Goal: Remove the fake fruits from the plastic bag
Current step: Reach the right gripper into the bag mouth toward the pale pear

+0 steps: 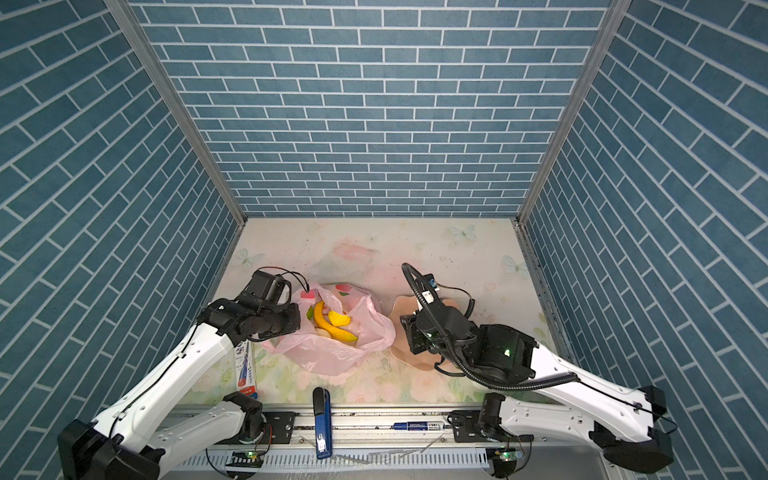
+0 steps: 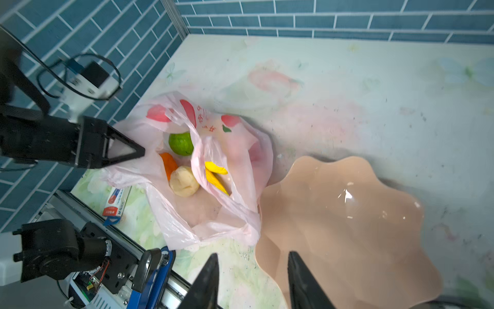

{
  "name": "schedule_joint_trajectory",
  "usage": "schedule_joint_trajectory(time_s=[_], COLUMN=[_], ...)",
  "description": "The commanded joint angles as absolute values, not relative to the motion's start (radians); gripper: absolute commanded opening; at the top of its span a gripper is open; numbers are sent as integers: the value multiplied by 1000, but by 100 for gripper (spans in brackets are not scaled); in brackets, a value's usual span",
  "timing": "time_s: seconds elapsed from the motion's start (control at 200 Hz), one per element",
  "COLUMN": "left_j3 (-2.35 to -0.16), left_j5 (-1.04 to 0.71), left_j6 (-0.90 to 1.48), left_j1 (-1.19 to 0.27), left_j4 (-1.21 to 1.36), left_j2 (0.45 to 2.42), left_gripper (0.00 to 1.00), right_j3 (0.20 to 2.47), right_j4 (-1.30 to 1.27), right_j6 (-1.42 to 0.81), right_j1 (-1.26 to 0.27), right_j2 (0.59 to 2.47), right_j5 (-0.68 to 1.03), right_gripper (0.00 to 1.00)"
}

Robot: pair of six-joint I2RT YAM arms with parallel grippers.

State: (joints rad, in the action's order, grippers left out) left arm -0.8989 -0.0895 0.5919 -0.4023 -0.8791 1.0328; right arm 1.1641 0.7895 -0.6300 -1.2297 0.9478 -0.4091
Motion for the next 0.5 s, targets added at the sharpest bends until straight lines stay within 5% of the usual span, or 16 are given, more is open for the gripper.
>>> schedule_joint_trajectory(time_s=[0.0,0.26,0.495], left_j3=[-906,-877,-834], left_j5=[-103,-171,-147], left_j6=[564,544,594], left_j1=[-400,-399,-400], left_j4=[-906,-974,-998], left_j2=[1041,1044,995], left_gripper=[11,10,8], right_j3=[1342,1692,1741], right_j4=[848,857,811], right_j6=[-464,-311,-338], right_j1=[-1232,-1226,-1220], right_j2=[1116,1550,1741], right_j5=[-394,-106,40], right_gripper=[42,36,27])
